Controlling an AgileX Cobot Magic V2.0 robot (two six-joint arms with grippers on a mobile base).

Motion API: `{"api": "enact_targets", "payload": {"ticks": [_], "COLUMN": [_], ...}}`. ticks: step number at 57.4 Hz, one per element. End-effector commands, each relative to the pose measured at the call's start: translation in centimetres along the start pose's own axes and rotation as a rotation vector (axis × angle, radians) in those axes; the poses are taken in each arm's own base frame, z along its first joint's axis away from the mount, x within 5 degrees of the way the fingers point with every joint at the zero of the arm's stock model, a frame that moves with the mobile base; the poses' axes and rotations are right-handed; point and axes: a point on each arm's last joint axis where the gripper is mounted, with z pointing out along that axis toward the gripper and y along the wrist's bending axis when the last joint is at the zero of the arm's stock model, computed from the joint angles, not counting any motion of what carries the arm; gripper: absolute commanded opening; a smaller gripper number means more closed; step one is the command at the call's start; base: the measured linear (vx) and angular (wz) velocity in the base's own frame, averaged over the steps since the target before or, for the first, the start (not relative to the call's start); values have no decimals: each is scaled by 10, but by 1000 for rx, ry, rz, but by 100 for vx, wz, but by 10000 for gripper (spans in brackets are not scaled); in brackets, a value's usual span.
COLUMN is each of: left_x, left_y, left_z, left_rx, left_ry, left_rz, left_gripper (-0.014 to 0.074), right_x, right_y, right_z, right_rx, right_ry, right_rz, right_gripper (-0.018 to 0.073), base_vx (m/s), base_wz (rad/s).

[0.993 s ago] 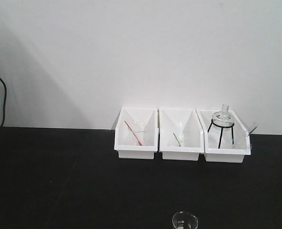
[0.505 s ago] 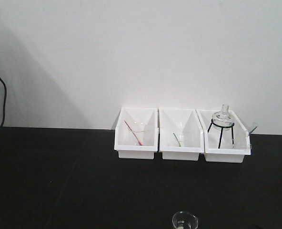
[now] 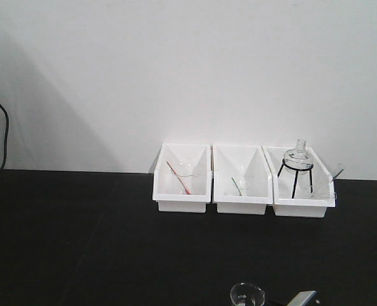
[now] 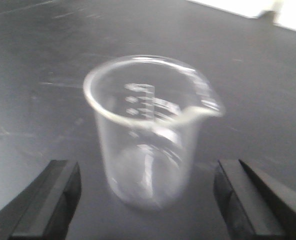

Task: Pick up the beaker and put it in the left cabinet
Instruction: 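Lower the right gripper around the clear glass beaker and close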

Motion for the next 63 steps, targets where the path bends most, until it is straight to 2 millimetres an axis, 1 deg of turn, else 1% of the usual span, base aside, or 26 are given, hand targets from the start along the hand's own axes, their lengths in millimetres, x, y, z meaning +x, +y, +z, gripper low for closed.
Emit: {"api": "enact_targets", "payload": {"ticks": [1, 8, 19, 25, 29, 37, 42, 49, 56, 60, 63], "left_x": [-11, -11, -11, -11, -11, -11, -11, -11, -11, -11, -11], "left_y": [-1, -1, -1, -1, -1, -1, -1, -1, -1, -1, -1], "left_z": [-3, -3, -3, -3, -3, -3, -3, -3, -3, -3, -3], "left_rx": [17, 17, 17, 17, 17, 17, 17, 17, 17, 17, 17], "left_ry": [-108, -108, -108, -108, -108, -108, -108, -108, -108, -108, -108], "left_rz": [-6, -6, -6, -6, -6, -6, -6, -6, -6, -6, -6], "left_gripper": [4, 4, 4, 4, 4, 4, 4, 4, 4, 4, 4], "right_x": [-21, -22, -27, -28, -30, -38, -44, -59, -84, -100, -111], "right_y": [-5, -10, -13, -16, -17, -17, -17, -17, -17, -15, -13], "right_z": [12, 26, 43, 46, 46, 44, 41, 36, 23, 15, 9], "right_rx": [24, 59, 39, 42, 51, 56, 59, 63, 83, 85, 81], "right_ry": [-118, -132, -157, -165, -175, -217, -229, -249, -265, -265, -231], "right_rz": [-23, -4, -12, -2, 1, -3, -9, 15, 28, 19, -4], "right_gripper": [603, 603, 602, 589, 562, 450, 347, 206, 119, 101, 99], "base_vx": [0, 0, 0, 0, 0, 0, 0, 0, 0, 0, 0], "base_wz": [0, 0, 0, 0, 0, 0, 0, 0, 0, 0, 0]}}
